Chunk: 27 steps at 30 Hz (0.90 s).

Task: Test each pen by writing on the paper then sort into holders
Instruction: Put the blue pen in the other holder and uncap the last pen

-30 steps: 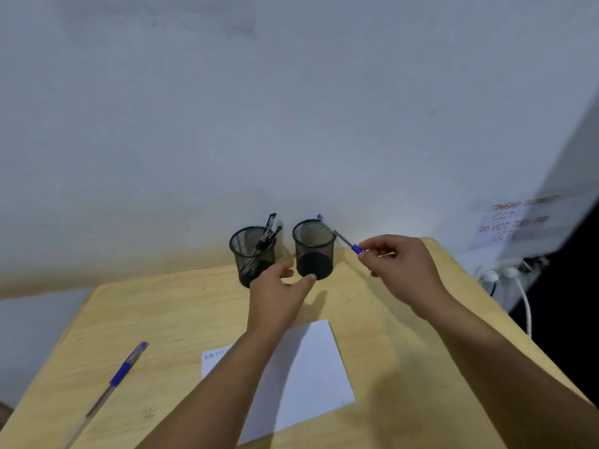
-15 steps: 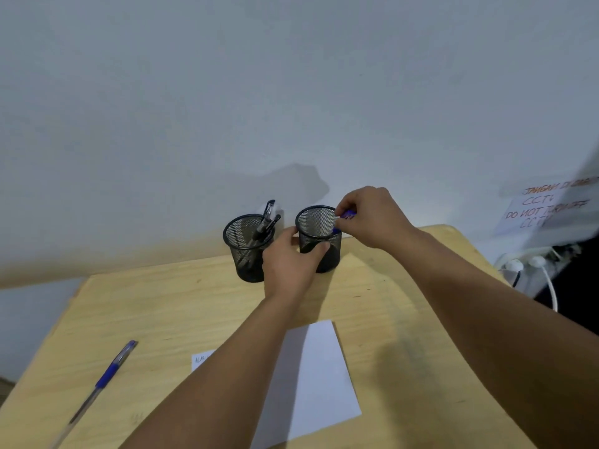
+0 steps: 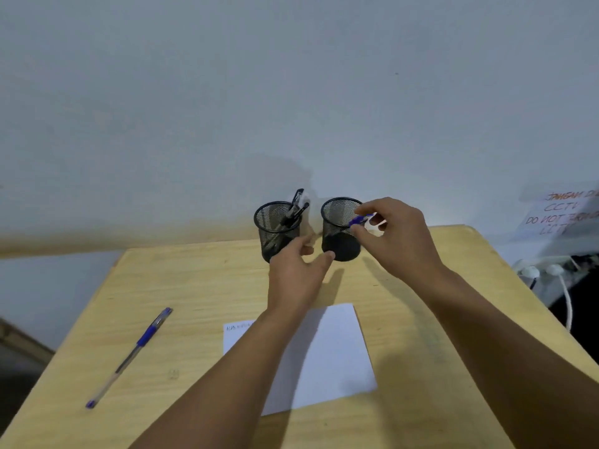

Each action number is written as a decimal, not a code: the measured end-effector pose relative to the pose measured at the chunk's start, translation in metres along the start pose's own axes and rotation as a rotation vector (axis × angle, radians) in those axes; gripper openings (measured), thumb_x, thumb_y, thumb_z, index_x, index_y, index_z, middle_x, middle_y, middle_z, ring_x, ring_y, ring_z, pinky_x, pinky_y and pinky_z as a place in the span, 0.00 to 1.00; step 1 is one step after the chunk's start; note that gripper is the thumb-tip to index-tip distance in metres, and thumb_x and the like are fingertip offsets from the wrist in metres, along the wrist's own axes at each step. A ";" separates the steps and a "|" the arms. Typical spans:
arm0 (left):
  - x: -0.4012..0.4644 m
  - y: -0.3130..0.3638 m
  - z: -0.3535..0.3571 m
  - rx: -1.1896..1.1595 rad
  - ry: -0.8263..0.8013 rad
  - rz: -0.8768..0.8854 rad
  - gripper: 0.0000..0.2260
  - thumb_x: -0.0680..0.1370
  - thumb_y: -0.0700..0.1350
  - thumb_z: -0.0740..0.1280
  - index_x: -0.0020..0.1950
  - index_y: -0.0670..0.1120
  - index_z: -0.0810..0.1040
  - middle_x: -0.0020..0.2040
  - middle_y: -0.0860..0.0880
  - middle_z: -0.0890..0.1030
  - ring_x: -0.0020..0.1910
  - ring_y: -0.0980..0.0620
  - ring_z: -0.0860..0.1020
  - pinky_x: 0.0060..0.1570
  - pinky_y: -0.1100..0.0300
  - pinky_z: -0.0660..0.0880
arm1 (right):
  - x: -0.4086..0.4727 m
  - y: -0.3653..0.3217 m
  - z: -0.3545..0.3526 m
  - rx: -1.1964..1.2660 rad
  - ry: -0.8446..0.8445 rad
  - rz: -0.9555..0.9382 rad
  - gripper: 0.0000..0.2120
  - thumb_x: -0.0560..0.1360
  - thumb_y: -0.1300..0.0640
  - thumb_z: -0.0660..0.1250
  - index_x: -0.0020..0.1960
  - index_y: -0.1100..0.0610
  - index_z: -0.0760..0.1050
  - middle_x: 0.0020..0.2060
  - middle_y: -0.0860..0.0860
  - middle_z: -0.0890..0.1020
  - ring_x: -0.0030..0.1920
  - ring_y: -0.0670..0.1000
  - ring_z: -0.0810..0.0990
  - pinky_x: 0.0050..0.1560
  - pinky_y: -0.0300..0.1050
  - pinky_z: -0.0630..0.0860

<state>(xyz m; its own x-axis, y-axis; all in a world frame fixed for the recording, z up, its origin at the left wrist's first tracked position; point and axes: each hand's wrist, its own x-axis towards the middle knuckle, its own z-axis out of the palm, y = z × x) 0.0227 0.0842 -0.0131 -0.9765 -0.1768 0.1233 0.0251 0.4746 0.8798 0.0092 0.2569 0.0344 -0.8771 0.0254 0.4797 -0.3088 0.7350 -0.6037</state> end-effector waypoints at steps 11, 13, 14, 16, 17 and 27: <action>-0.054 -0.075 -0.140 0.174 0.113 -0.113 0.13 0.75 0.51 0.72 0.58 0.50 0.83 0.44 0.56 0.84 0.39 0.61 0.81 0.38 0.67 0.74 | -0.082 -0.106 0.093 0.245 -0.362 0.039 0.08 0.72 0.58 0.73 0.50 0.49 0.83 0.39 0.41 0.82 0.38 0.42 0.79 0.42 0.36 0.77; -0.054 -0.089 -0.168 0.223 0.144 -0.135 0.13 0.75 0.52 0.72 0.58 0.50 0.83 0.43 0.57 0.84 0.40 0.61 0.80 0.41 0.66 0.74 | -0.095 -0.126 0.114 0.279 -0.433 0.066 0.07 0.72 0.58 0.71 0.49 0.50 0.83 0.39 0.44 0.83 0.37 0.43 0.80 0.42 0.37 0.78; -0.053 -0.097 -0.180 0.248 0.152 -0.146 0.13 0.75 0.52 0.72 0.58 0.49 0.83 0.43 0.57 0.84 0.41 0.60 0.80 0.44 0.63 0.75 | -0.101 -0.134 0.124 0.295 -0.463 0.080 0.07 0.73 0.58 0.70 0.49 0.50 0.83 0.39 0.45 0.83 0.37 0.44 0.80 0.43 0.38 0.79; -0.049 -0.110 -0.201 0.297 0.159 -0.181 0.14 0.75 0.53 0.72 0.58 0.49 0.82 0.44 0.56 0.83 0.44 0.57 0.80 0.47 0.60 0.76 | -0.111 -0.148 0.140 0.308 -0.517 0.088 0.08 0.74 0.58 0.68 0.50 0.52 0.84 0.40 0.46 0.84 0.38 0.45 0.81 0.43 0.39 0.79; -0.047 -0.117 -0.211 0.321 0.154 -0.202 0.15 0.74 0.55 0.72 0.57 0.50 0.82 0.45 0.55 0.83 0.45 0.56 0.80 0.47 0.60 0.75 | -0.116 -0.156 0.148 0.306 -0.547 0.086 0.09 0.74 0.59 0.67 0.51 0.52 0.84 0.41 0.46 0.84 0.38 0.45 0.81 0.43 0.39 0.80; -0.009 -0.129 -0.233 0.524 -0.095 -0.272 0.13 0.70 0.56 0.75 0.50 0.50 0.84 0.47 0.53 0.83 0.46 0.55 0.80 0.38 0.62 0.73 | -0.143 -0.198 0.188 0.240 -0.671 0.201 0.14 0.74 0.58 0.62 0.53 0.50 0.83 0.43 0.50 0.85 0.39 0.51 0.83 0.41 0.44 0.81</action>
<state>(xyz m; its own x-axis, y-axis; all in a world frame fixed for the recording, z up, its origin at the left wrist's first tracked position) 0.0786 -0.1767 -0.0208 -0.9486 -0.2849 -0.1377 -0.3137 0.7897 0.5271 0.1268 -0.0195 -0.0344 -0.9377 -0.3324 -0.1009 -0.1229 0.5892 -0.7986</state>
